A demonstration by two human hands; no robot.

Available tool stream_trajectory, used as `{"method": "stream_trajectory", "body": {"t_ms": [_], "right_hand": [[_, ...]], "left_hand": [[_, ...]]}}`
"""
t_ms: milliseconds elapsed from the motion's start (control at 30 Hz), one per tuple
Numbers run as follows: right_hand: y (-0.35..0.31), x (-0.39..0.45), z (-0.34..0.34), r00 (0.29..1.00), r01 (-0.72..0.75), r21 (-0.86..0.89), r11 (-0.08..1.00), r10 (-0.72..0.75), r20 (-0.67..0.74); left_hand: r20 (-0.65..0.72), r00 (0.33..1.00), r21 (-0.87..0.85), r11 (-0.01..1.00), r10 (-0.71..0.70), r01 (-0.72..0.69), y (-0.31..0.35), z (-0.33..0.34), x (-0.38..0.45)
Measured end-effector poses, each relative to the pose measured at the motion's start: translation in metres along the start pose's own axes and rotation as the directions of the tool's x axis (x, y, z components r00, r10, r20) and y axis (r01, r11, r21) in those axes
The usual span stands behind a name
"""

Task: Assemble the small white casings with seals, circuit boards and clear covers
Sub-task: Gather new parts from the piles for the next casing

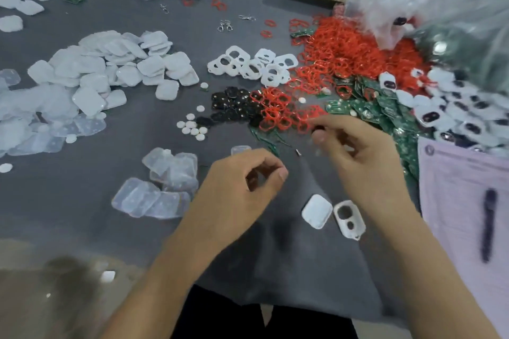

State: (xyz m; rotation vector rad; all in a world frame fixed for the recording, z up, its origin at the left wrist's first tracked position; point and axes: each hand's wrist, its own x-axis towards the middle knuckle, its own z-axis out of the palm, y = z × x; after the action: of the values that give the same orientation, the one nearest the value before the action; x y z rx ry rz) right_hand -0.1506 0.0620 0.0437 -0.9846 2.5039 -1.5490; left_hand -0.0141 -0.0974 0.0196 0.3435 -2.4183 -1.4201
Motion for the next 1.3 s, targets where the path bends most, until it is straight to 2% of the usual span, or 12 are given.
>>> {"method": "stream_trajectory", "body": {"t_ms": [100,233,433,700,833,1033,1167,1233,1300], "right_hand": [[0.023,-0.041,-0.029,0.979,-0.131,-0.021,0.991,0.126,-0.162],[0.048,-0.075,-0.054,0.940,-0.237,-0.103,0.966,0.202,-0.273],[0.061,-0.094,-0.053,0.966,-0.180,-0.321,0.930,0.106,-0.235],[0.067,-0.100,-0.045,0.964,-0.166,-0.398,0.902,0.064,-0.257],[0.065,-0.100,-0.045,0.959,-0.139,-0.350,0.926,0.037,-0.282],[0.069,-0.101,-0.049,0.963,-0.054,-0.253,0.966,-0.017,-0.268],[0.067,-0.100,-0.051,0.965,-0.006,-0.183,0.983,-0.042,-0.258],[0.065,-0.099,-0.051,0.966,-0.025,-0.151,0.988,-0.015,-0.259],[0.067,-0.093,-0.051,0.961,-0.103,-0.198,0.975,0.046,-0.273]], "left_hand": [[0.086,0.996,0.018,1.000,0.017,-0.019,0.005,0.031,-0.003],[0.070,0.997,0.107,0.994,0.014,-0.022,0.004,0.055,0.006],[-0.003,1.000,0.174,0.984,-0.031,0.031,0.004,0.068,0.016],[0.015,1.000,0.225,0.974,0.026,-0.029,0.021,0.083,0.017],[0.030,0.999,0.174,0.985,0.015,-0.020,0.026,0.095,0.022],[0.155,0.984,0.052,0.994,0.087,-0.096,0.037,0.106,0.016],[0.163,0.981,-0.008,0.994,0.105,-0.105,0.039,0.106,0.014],[0.158,0.982,-0.006,0.995,0.103,-0.103,0.038,0.104,0.013],[0.111,0.989,0.049,0.993,0.099,-0.105,0.034,0.100,0.013]]}}
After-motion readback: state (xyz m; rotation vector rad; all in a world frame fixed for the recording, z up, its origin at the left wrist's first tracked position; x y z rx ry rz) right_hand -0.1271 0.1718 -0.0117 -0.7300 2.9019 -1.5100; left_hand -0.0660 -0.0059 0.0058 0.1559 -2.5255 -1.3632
